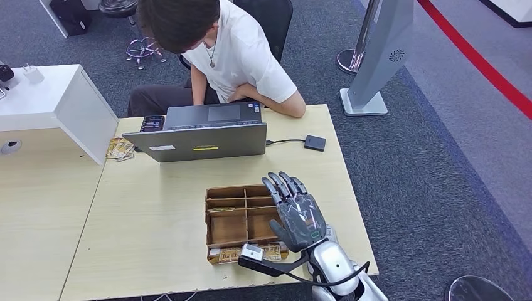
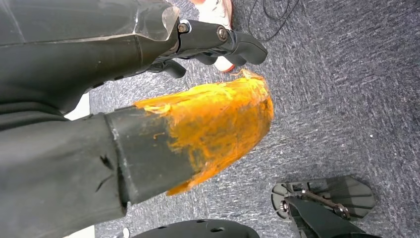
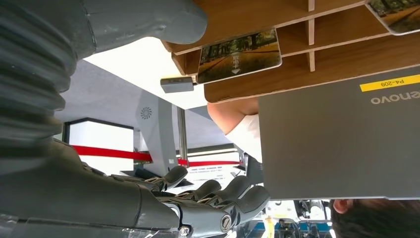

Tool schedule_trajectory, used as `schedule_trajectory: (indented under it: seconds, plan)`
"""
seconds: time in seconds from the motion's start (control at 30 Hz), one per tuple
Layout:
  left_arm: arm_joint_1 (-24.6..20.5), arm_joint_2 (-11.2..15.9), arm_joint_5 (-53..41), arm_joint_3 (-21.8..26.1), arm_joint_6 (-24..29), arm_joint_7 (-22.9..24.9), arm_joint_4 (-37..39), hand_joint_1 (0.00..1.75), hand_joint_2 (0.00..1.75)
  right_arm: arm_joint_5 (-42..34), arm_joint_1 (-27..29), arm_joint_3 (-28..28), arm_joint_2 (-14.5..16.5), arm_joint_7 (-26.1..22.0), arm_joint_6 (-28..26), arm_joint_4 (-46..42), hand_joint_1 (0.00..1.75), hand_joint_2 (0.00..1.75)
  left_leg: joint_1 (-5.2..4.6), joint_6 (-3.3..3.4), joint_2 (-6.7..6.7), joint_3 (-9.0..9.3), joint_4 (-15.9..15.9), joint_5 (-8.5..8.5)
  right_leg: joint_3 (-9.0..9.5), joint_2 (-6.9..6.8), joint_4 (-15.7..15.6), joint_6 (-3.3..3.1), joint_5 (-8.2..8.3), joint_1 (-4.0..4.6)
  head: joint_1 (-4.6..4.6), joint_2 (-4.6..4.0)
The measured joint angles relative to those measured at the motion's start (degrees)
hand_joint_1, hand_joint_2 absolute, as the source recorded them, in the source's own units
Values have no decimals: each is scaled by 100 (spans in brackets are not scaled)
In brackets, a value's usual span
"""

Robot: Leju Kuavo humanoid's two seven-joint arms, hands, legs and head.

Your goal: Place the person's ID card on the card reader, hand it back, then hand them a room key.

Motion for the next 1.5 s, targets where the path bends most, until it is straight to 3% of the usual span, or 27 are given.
schedule_trajectory:
  seconds: [0.43,0.77,1.07,1.23,1.37,1.5]
  plan:
    - [-4,-3,-3,0,-27,-1,0,0,0,2,-63,62,0,50,48,119,51,175,0,0,0,0,0,0,0,0,0,0,0,0,0,0]
    - [-5,-3,-15,0,-57,1,0,0,0,6,-139,101,4,119,75,301,40,175,0,0,0,0,0,0,0,0,0,0,0,0,0,0]
    - [-7,-3,-39,0,-59,10,0,0,0,-4,-220,115,24,137,111,476,46,175,0,0,0,-1,0,0,0,0,0,0,0,0,0,0]
    - [-8,-3,-57,-2,-62,12,0,0,0,-19,-308,119,69,140,141,602,55,175,0,0,0,-1,0,0,0,0,0,0,0,0,0,0]
    - [-8,-3,-82,-4,-66,13,0,0,0,-28,-349,120,94,143,158,680,77,175,0,0,0,-1,0,0,0,0,0,0,0,0,0,0]
    - [-8,-3,-87,-7,-67,16,0,0,0,-29,-373,122,120,156,154,745,79,175,0,0,0,-1,0,0,0,0,0,0,0,0,0,0]
